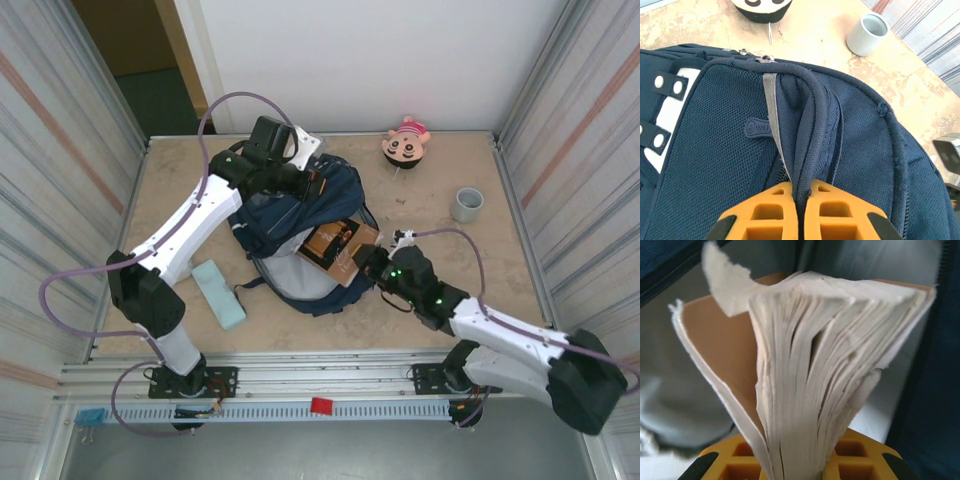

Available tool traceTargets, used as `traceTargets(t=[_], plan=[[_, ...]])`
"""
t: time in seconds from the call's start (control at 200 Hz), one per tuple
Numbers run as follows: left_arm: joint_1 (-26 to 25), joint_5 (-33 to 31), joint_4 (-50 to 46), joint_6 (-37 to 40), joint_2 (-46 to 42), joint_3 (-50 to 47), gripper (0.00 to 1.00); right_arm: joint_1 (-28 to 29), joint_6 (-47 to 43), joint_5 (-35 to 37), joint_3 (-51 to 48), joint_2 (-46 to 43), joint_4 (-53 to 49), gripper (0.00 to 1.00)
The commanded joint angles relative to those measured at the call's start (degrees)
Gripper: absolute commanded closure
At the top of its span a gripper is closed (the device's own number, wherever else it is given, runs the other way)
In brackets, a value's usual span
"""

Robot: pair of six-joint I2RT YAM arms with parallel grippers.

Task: Pack the student bag

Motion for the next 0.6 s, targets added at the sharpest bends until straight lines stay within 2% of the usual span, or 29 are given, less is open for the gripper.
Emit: traceTargets(t=[0.0,0.095,0.401,0.596], plan=[[0.4,3.8,3.9,-1.3,-0.8,3.4,1.0,2.4,1.9,10.7,1.8,5.2,20.7,1.0],[0.8,4.4,4.1,-1.5,-0.4,3.5,1.0,2.8,1.9,12.4,3.3,10.9,25.8,1.0],[1.1,8.7,5.6,-3.3,-0.3,4.0,1.0,3.2,8.1,19.6,14.8,30.7,30.3,1.0],[1.2,11.1,7.5,-5.0,-1.2,3.6,1.0,2.6,10.8,21.0,24.5,43.9,29.1,0.97]])
